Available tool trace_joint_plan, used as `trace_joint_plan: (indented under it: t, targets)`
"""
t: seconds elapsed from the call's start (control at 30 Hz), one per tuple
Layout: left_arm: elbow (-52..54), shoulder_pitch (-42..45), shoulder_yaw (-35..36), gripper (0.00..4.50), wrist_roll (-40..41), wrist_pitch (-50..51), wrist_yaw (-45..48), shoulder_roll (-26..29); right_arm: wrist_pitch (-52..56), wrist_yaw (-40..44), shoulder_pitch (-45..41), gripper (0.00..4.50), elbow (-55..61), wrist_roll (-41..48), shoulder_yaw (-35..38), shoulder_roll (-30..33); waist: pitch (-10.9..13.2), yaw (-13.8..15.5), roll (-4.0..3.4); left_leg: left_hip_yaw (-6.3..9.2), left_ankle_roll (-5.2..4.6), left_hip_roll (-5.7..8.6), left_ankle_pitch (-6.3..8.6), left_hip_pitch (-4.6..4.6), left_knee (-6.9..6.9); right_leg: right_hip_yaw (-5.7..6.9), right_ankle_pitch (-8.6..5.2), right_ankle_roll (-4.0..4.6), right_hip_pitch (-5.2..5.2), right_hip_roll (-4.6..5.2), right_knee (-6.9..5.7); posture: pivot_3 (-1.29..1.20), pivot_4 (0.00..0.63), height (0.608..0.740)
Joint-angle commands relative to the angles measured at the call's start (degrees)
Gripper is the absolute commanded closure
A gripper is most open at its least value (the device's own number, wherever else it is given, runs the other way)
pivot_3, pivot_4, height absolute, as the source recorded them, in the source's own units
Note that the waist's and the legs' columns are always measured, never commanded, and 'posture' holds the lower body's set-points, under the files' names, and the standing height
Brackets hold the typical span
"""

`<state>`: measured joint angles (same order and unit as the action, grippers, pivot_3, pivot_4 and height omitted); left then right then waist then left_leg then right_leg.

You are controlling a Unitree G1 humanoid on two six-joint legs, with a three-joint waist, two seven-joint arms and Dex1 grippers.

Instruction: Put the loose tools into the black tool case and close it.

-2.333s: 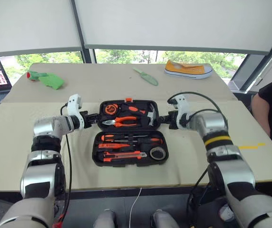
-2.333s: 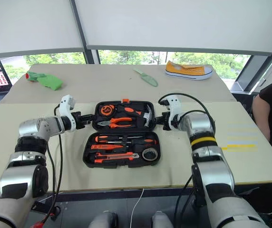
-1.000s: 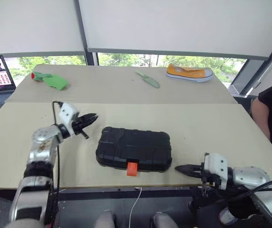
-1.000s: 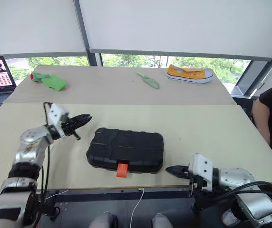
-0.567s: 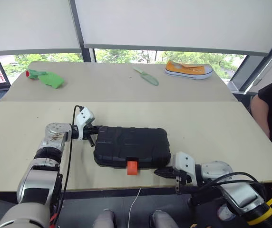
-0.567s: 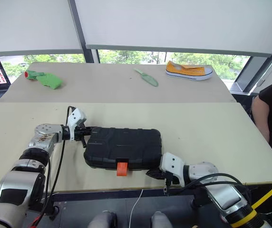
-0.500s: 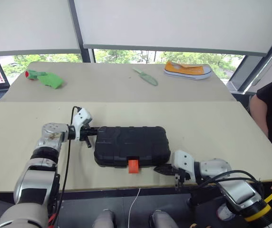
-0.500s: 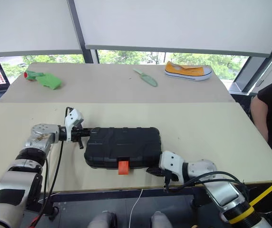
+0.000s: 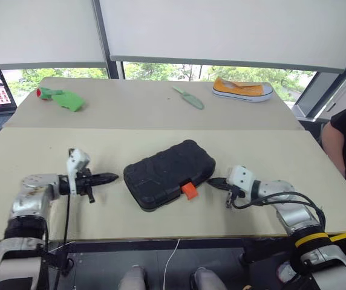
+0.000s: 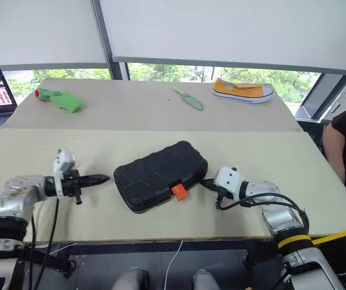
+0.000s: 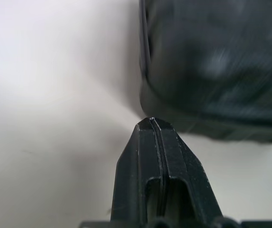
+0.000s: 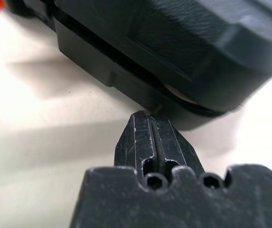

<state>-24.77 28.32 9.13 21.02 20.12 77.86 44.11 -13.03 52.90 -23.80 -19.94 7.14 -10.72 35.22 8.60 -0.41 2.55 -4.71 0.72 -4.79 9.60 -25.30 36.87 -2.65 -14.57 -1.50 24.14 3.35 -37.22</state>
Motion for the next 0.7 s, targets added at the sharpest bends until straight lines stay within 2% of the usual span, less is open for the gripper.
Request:
trace_joint_plan:
  t: [0.03, 0.17, 0.27, 0.33, 0.43, 0.57, 0.7]
  targets:
    - [13.98, -0.3, 1.56, 4.48, 9.92, 12.11, 1.55, 1.02, 1.55, 3.19, 3.29, 4.5, 5.6, 6.17, 5.11, 1.32, 0.0, 0.15, -0.02, 0.0, 0.0, 0.01, 0.0, 0.0, -0.01, 0.0, -0.01, -0.01, -0.02, 0.02, 0.0, 0.0, 0.15, 0.74]
    - [21.78, 4.45, -0.17, 4.48, 14.8, 16.98, -5.41, -6.48, 5.39, 3.53, 8.77, 4.5, 13.38, 10.08, 8.04, 1.67, 0.01, 0.7, -0.03, 0.01, 0.0, 0.03, 0.0, 0.04, 0.03, 0.0, -0.02, -0.03, -0.08, 0.04, -0.02, 0.0, 0.15, 0.74]
    - [18.91, 8.91, -7.18, 4.48, 7.61, 14.46, -11.37, -12.03, 6.94, 2.09, 11.11, 4.5, 18.92, 11.8, 9.32, 0.56, 0.01, 0.99, -0.03, 0.04, -0.01, 0.03, -0.05, 0.04, 0.13, -0.01, 0.02, -0.07, -0.1, -0.01, -0.04, 0.0, 0.15, 0.74]
    - [12.59, 10.87, -13.88, 4.48, -0.55, 7.83, -13.91, -14.9, 6.13, 0.2, 10.98, 4.5, 21.56, 11.67, 9.67, -1.3, -0.01, 0.82, -0.05, 0.08, -0.02, 0.07, -0.11, 0.08, 0.13, -0.03, 0.05, -0.12, -0.13, -0.02, -0.04, 0.0, 0.15, 0.74]
    - [7.25, 11.64, -18.29, 4.48, -5.38, 2.14, -14.59, -17.41, 6.76, -0.48, 10.81, 4.5, 23.96, 11.11, 9.1, -2.66, -0.03, 0.02, -0.09, 0.06, -0.01, 0.09, -0.11, 0.17, 0.09, -0.18, 0.08, -0.12, -0.13, -0.08, -0.04, 0.0, 0.15, 0.74]
    - [5.18, 8.03, -24.04, 4.48, -9.01, 1.85, -13.22, -18.78, 7.28, 1.96, 9.73, 4.5, 23.82, 9.31, 5.29, -3.44, -0.15, -0.07, -0.27, 0.05, -0.03, 0.1, -0.1, 0.15, 0.03, -0.2, 0.1, -0.06, -0.12, -0.08, 0.0, 0.0, 0.15, 0.74]
    - [5.16, 5.5, -23.88, 4.48, -9.76, 2.63, -14.96, -19.18, 7.7, 6.25, 8.85, 4.5, 23.91, 7.72, -0.04, -3.57, -0.61, -0.1, -0.69, 0.04, -0.05, 0.11, -0.08, 0.34, 0.03, -0.2, 0.08, -0.1, -0.34, -0.05, 0.04, 0.0, 0.15, 0.74]
